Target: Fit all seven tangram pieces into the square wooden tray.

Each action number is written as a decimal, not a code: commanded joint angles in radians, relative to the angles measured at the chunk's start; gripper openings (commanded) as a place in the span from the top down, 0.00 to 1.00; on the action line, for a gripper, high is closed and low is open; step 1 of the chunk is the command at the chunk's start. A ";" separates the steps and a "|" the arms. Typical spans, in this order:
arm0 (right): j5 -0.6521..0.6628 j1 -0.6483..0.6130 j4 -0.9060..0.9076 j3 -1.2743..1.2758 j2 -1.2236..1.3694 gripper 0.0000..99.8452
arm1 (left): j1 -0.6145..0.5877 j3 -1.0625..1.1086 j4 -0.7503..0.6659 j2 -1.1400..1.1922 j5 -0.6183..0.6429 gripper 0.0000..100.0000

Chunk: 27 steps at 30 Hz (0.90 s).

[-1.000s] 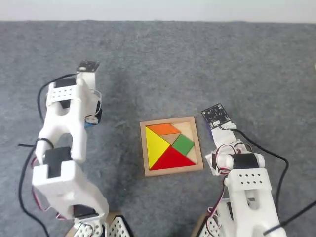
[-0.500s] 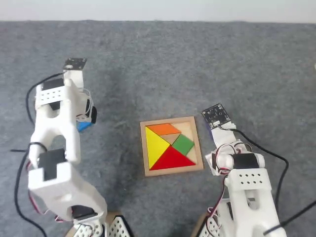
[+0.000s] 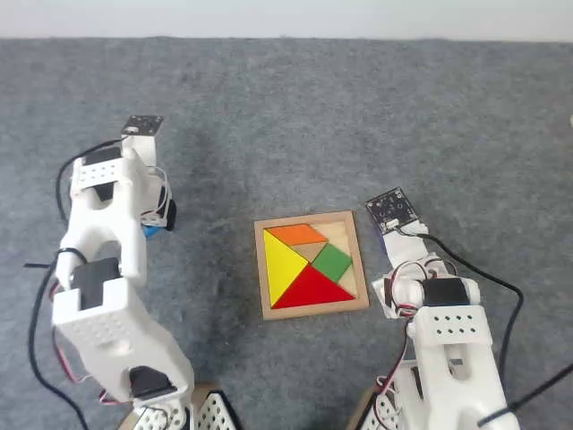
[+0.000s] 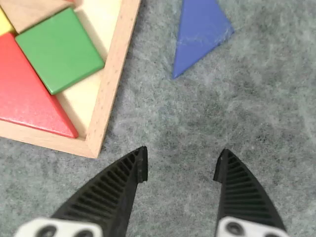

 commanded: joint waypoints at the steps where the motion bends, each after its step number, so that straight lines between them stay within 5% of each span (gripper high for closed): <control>1: -0.009 0.010 -0.022 -0.003 -0.002 0.76 | -0.002 -0.005 0.008 0.020 -0.017 0.87; 27: -0.009 0.012 -0.021 -0.003 -0.002 0.76 | -0.005 -0.027 0.023 0.023 -0.025 0.81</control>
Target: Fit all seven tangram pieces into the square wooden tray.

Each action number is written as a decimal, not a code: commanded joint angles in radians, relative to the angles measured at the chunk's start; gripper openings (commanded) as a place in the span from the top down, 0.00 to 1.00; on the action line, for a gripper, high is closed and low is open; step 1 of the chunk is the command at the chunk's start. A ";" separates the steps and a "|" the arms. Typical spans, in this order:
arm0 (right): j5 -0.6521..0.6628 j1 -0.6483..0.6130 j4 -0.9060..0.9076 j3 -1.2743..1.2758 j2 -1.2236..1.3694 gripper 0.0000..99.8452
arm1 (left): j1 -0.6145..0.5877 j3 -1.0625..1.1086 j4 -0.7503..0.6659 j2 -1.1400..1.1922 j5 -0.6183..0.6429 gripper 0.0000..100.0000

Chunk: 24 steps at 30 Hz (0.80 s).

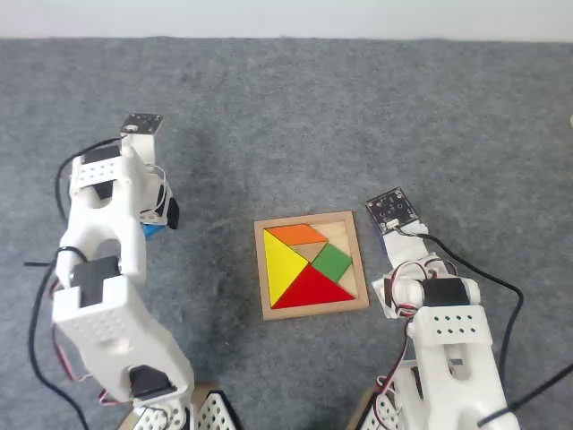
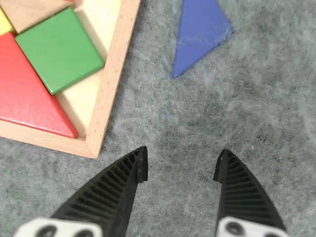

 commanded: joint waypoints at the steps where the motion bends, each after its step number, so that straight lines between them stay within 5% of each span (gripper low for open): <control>1: -0.009 0.012 -0.021 -0.003 -0.002 0.76 | -0.003 -0.005 0.020 0.008 -0.009 0.81; 19: -0.008 0.012 -0.021 -0.003 -0.002 0.76 | -0.035 -0.085 0.072 0.009 -0.009 0.82; 24: -0.008 0.012 -0.019 -0.003 -0.002 0.76 | -0.029 -0.070 0.094 0.009 -0.049 0.91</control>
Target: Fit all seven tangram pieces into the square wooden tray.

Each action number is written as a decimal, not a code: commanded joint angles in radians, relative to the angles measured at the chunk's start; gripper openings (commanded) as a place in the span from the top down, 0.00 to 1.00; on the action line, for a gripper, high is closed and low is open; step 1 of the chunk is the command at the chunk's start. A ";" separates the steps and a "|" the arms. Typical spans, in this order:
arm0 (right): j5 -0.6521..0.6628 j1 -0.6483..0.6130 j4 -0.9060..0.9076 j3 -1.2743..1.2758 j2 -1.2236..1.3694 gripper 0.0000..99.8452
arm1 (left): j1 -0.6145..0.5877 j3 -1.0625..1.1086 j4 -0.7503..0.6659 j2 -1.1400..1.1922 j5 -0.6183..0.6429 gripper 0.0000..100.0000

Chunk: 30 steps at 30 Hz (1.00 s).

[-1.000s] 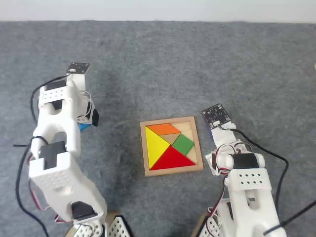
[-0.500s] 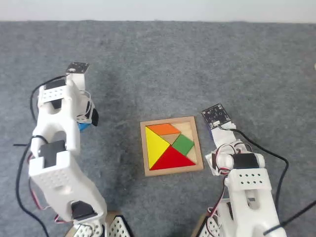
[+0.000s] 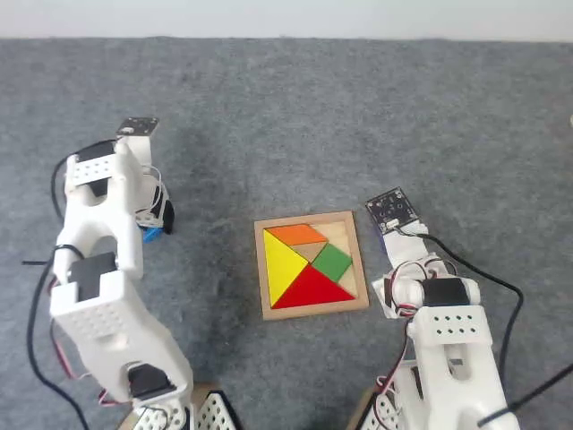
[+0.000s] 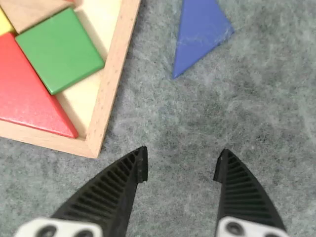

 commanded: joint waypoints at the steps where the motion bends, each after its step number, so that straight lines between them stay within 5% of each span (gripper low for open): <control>1: -0.008 0.012 -0.019 -0.003 -0.002 0.76 | -0.002 -0.012 0.020 -0.006 -0.052 0.93; 12: -0.009 0.012 -0.021 -0.003 -0.004 0.76 | 0.006 -0.016 0.025 -0.020 -0.078 0.99; 15: -0.011 0.012 -0.022 -0.003 -0.004 0.76 | 0.044 -0.073 0.117 -0.052 -0.074 0.99; 21: -0.012 0.067 -0.016 -0.012 -0.015 0.76 | 0.255 -0.128 0.311 -0.321 -0.005 0.99; 30: -0.012 0.173 0.042 0.008 -0.223 0.77 | 0.647 0.142 0.256 -0.681 0.080 0.99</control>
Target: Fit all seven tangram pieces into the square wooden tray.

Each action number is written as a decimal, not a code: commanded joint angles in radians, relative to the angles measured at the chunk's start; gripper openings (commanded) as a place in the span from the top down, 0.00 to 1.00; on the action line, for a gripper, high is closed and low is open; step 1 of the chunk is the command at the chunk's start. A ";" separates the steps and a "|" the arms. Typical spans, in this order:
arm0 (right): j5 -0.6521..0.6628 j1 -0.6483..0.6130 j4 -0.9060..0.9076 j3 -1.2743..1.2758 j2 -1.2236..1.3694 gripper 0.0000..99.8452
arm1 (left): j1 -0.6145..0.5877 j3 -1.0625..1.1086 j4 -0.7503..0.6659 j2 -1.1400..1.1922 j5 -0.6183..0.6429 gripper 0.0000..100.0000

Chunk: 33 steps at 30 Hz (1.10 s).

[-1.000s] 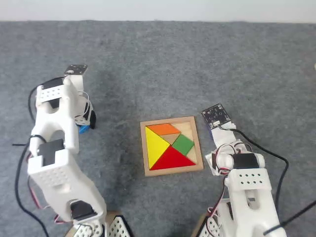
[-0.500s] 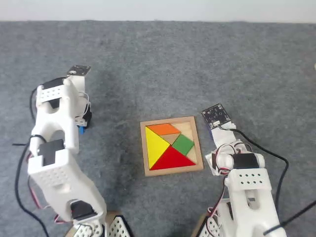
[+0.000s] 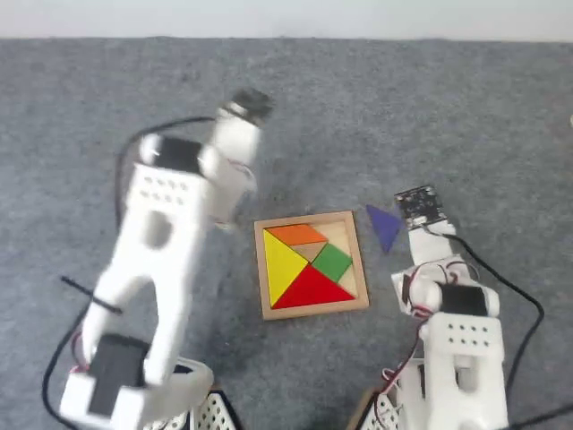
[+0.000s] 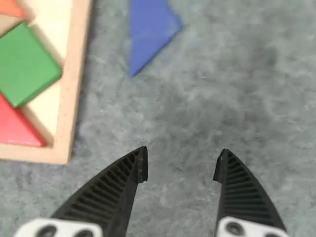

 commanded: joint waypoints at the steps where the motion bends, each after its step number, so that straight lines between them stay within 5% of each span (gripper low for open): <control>1: -0.012 0.025 0.027 0.018 -0.147 0.77 | 0.130 0.084 -0.060 -0.123 0.020 0.99; 7: -0.005 0.047 0.044 0.109 -0.354 0.77 | 0.239 0.084 -0.121 -0.123 -0.020 0.99; 14: 0.034 0.177 0.050 0.161 -0.397 0.94 | 0.414 0.097 -0.247 -0.097 -0.021 0.99; 33: 0.035 0.200 -0.061 0.078 0.004 0.95 | 0.503 0.093 -0.419 0.356 0.038 0.99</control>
